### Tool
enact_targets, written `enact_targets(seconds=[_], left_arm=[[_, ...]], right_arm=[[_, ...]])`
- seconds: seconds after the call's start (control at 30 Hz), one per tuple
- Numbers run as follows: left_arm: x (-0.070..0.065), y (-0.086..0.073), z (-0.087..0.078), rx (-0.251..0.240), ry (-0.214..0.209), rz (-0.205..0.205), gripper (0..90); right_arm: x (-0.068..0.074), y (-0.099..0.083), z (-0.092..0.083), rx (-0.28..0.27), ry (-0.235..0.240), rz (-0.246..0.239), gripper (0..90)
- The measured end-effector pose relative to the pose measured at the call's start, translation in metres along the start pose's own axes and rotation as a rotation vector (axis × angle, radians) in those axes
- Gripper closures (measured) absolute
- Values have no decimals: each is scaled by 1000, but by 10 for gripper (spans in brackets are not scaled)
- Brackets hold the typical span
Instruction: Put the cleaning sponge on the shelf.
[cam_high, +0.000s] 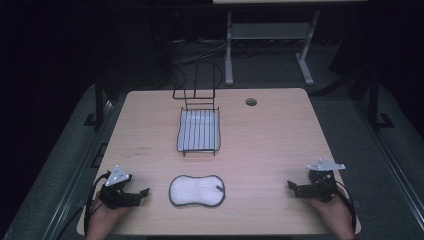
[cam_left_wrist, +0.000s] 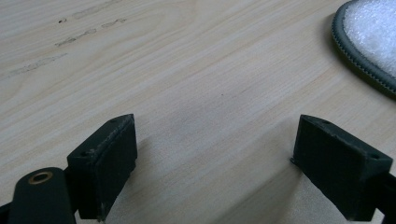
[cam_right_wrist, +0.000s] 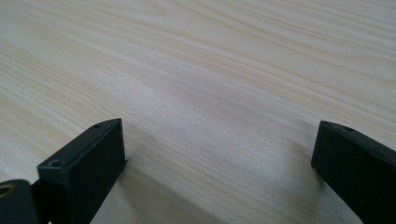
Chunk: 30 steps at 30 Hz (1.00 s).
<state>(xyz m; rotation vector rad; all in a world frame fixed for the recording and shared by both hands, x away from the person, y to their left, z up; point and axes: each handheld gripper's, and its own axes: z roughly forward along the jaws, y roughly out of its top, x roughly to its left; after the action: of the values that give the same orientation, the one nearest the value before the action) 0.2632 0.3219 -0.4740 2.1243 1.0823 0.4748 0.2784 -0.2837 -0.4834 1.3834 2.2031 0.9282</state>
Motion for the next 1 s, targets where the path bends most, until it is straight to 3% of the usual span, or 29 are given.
enact_targets(seconds=[0.37, 0.67, 0.83, 1.0], left_arm=[[-1, 1, -1, 3, -10, -7, 137], [-7, 11, -2, 13, -52, 6, 147], [-12, 19, -6, -8, -71, 13, 172], [-17, 27, -9, -14, -109, 19, 241]], right_arm=[[0, 0, 0, 0, 0, 0, 24], [0, 0, 0, 1, 0, -3, 24], [0, 0, 0, 0, 0, 0, 23], [0, 0, 0, 0, 0, 0, 23]])
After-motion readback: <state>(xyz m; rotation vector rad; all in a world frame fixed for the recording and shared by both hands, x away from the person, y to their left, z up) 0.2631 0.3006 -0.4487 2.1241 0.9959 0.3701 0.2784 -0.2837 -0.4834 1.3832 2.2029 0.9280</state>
